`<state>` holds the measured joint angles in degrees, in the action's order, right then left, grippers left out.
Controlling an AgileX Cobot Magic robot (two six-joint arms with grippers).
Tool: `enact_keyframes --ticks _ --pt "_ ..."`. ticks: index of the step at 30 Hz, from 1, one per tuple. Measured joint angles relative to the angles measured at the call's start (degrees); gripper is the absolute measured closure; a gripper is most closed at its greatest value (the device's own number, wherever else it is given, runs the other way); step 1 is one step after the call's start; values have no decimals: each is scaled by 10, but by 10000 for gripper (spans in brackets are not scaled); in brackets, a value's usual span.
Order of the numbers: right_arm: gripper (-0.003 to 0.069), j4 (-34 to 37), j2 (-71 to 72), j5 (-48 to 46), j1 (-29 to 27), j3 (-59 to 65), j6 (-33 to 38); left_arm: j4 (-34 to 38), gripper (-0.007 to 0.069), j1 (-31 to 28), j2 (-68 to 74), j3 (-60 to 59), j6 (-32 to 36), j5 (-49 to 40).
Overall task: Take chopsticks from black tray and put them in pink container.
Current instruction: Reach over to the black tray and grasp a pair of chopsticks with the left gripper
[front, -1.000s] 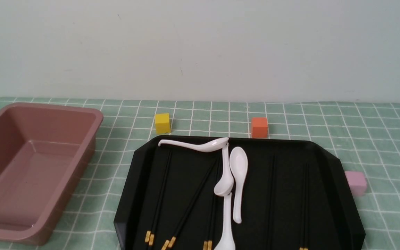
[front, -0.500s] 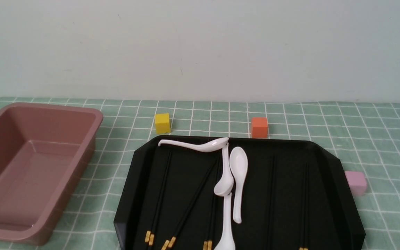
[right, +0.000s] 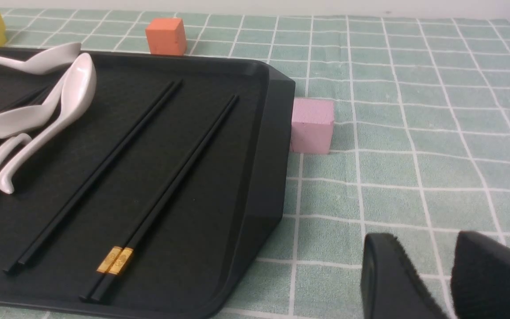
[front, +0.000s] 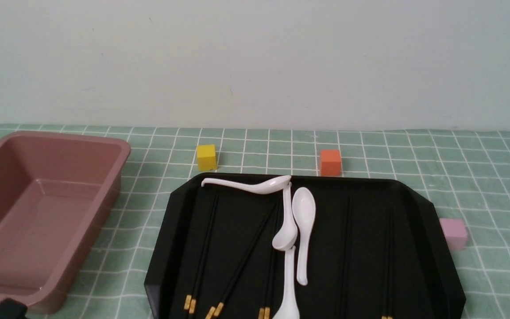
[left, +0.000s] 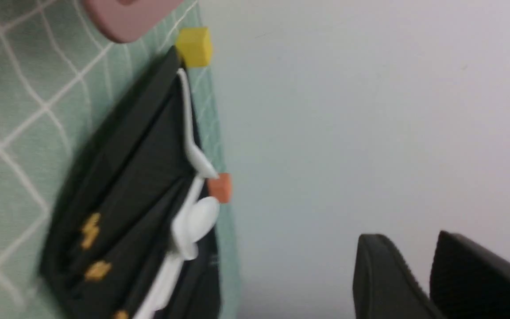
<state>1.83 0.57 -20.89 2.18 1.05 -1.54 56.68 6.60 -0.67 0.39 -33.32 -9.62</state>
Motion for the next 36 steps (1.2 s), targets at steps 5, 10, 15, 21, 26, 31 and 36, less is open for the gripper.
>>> enact_keyframes --ticks 5,10,15,21,26,31,36 --pt "419 0 0 0 0 0 0 3 609 0 17 115 115 4" --pt "419 0 0 0 0 0 0 -71 637 0 182 257 227 -150" --pt "419 0 0 0 0 0 0 -210 637 0 425 370 240 -396" --pt "419 0 0 0 0 0 0 -316 637 0 705 479 254 -533" --pt "419 0 0 0 0 0 0 -319 637 41 833 531 257 -513" --pt "419 0 0 0 0 0 0 -356 627 140 932 593 213 -468" --pt "419 0 0 0 0 0 0 -463 534 206 1005 647 134 -442"
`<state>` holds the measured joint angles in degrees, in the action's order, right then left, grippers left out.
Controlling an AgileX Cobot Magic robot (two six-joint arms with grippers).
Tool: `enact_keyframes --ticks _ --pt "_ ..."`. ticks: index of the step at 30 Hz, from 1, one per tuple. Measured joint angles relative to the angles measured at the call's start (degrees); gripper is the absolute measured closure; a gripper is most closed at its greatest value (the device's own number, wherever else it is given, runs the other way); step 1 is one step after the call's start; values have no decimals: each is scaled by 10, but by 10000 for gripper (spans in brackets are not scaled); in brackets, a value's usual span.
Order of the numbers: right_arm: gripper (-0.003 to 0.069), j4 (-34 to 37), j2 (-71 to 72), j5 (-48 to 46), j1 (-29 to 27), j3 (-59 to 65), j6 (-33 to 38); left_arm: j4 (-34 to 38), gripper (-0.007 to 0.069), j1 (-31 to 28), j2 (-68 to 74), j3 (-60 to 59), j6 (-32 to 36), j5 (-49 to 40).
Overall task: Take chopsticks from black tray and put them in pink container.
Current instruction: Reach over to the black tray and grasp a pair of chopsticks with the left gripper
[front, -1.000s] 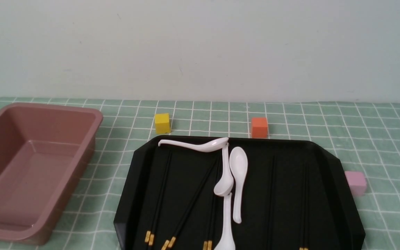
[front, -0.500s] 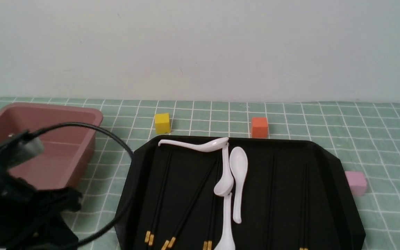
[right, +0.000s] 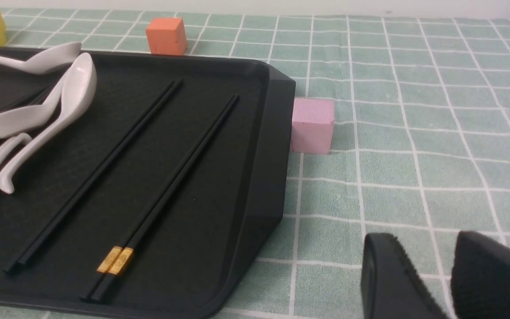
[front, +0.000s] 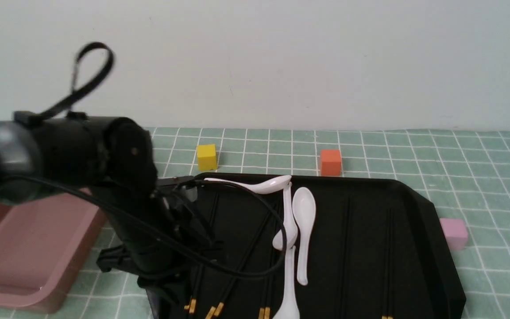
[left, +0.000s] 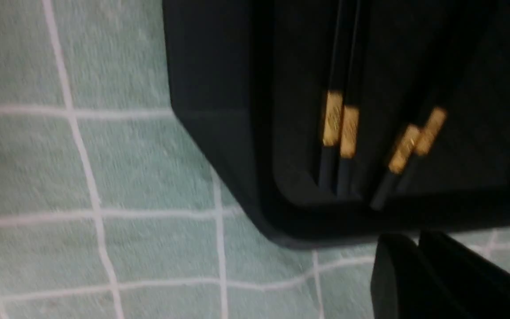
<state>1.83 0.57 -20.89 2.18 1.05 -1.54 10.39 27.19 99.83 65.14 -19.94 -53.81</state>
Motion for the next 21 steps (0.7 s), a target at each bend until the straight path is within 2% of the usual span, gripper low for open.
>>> enact_keyframes --ticks 5,9,21 --pt "419 0 0 0 0 0 0 -97 407 30 37 20 -61 46" --pt "419 0 0 0 0 0 0 -115 342 34 49 23 -68 82" --pt "419 0 0 0 0 0 0 -127 326 34 92 23 -69 140"
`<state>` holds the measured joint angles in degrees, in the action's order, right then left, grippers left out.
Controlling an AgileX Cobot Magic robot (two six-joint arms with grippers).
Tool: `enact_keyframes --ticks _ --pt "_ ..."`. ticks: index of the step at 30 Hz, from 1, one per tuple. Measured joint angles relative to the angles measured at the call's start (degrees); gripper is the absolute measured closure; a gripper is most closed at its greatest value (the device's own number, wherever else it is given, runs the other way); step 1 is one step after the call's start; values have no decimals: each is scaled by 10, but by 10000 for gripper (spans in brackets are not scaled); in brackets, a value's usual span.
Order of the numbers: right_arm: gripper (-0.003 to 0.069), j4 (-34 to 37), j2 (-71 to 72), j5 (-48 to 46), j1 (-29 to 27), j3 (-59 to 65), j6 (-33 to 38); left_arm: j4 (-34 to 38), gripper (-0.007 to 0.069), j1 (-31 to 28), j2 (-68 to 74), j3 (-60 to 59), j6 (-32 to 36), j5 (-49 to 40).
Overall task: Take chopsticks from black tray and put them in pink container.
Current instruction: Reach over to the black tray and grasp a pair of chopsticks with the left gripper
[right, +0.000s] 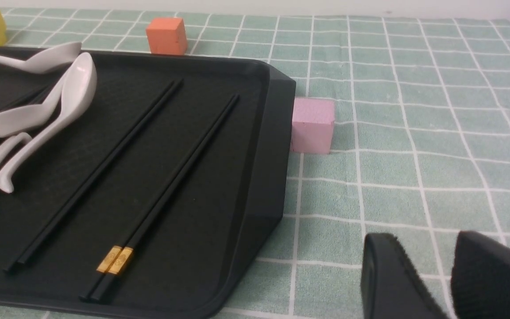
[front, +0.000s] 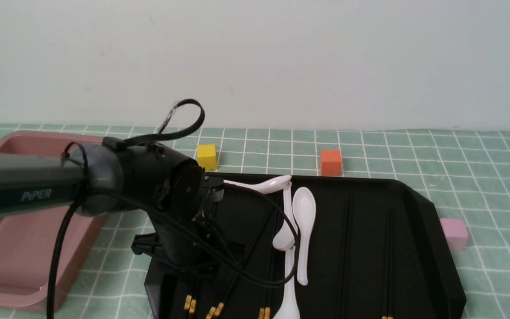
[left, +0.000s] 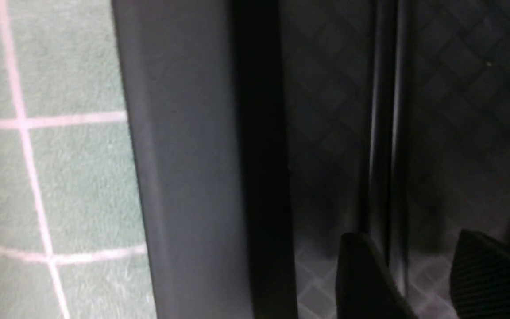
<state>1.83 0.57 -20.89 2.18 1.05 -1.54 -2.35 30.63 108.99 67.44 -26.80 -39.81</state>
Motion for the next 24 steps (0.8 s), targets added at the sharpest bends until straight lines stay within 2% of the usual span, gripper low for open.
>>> enact_keyframes --ticks 9,11,15,24 --pt "419 0 0 0 0 0 0 -5 358 0 19 7 -8 0" --pt "419 0 0 0 0 0 0 -10 396 0 21 8 -13 -3" --pt "419 0 0 0 0 0 0 -16 517 0 22 10 -25 -3" --pt "419 0 0 0 0 0 0 15 511 0 -9 3 -26 -13"
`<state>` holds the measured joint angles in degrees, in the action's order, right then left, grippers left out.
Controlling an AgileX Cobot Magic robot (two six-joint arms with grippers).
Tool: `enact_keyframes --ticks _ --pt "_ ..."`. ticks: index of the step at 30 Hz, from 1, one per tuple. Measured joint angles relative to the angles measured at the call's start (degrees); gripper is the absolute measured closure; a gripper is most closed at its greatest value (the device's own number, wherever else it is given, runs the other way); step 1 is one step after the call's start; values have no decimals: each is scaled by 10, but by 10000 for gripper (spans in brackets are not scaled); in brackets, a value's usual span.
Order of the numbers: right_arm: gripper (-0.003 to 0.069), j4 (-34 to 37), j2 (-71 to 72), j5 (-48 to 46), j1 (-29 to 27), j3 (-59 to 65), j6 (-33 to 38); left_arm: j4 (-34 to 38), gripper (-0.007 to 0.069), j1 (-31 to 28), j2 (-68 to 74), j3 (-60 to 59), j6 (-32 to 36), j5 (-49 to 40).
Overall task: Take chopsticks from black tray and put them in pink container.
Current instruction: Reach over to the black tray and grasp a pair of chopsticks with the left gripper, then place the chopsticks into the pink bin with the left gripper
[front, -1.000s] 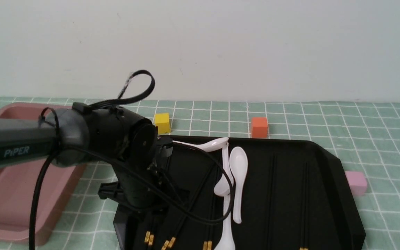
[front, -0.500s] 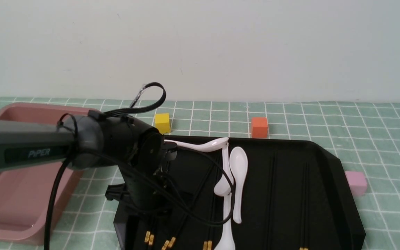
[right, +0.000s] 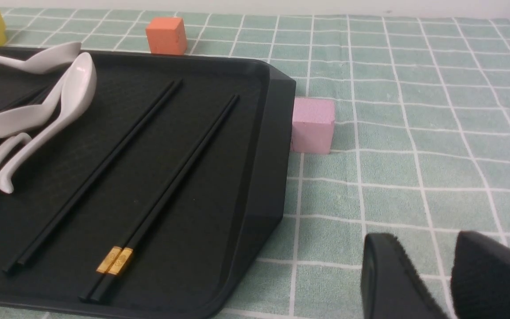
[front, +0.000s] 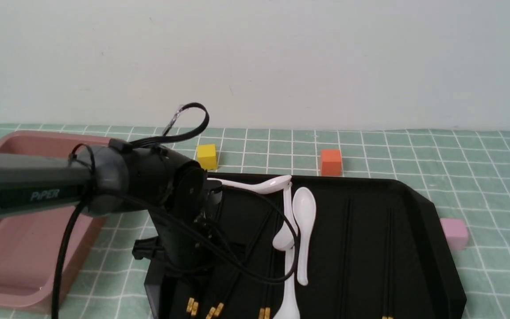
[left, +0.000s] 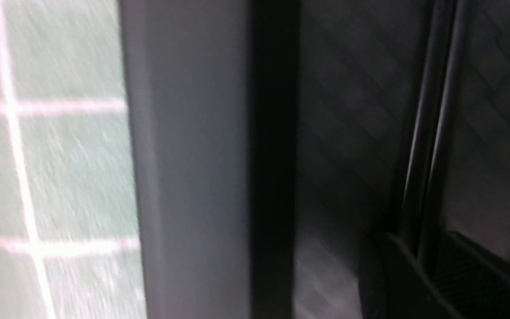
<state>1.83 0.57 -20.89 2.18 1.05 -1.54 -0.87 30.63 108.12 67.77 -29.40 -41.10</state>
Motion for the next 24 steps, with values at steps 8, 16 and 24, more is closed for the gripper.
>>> enact_keyframes --ticks 8,16,24 --pt "419 0 0 0 0 0 0 14 511 -34 -169 54 -2 -77" --pt "419 0 0 0 0 0 0 -21 511 -216 -225 71 54 -161" --pt "419 0 0 0 0 0 0 -65 511 -347 -146 49 72 -89"
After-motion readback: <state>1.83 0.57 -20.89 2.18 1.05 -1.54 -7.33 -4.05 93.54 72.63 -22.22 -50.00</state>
